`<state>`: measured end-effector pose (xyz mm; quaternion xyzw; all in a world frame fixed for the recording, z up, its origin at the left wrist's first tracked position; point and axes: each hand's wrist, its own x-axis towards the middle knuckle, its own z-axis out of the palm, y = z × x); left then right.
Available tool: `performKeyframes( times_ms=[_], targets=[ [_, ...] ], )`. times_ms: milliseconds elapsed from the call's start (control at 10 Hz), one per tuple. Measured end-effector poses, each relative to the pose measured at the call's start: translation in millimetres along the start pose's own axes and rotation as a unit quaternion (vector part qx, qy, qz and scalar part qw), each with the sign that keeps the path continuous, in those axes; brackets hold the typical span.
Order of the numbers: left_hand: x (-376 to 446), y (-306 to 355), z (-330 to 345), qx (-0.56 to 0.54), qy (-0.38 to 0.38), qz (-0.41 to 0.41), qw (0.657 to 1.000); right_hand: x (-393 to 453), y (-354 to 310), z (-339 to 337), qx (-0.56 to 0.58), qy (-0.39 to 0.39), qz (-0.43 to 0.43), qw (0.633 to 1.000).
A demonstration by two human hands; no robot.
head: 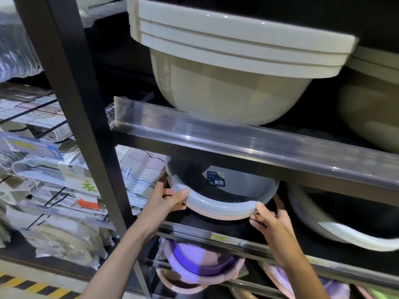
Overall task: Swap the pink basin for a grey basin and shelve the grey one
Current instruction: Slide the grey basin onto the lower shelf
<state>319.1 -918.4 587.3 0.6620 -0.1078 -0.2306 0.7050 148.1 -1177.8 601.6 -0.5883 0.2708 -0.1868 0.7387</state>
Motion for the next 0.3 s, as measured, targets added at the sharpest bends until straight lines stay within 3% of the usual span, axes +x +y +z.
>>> performKeyframes(
  times_ms=[300],
  targets=[
    [-33,2,0,0.037,0.000,0.011,0.999,-31,-5,4,-0.066,0.020,-0.001,0.998]
  ],
)
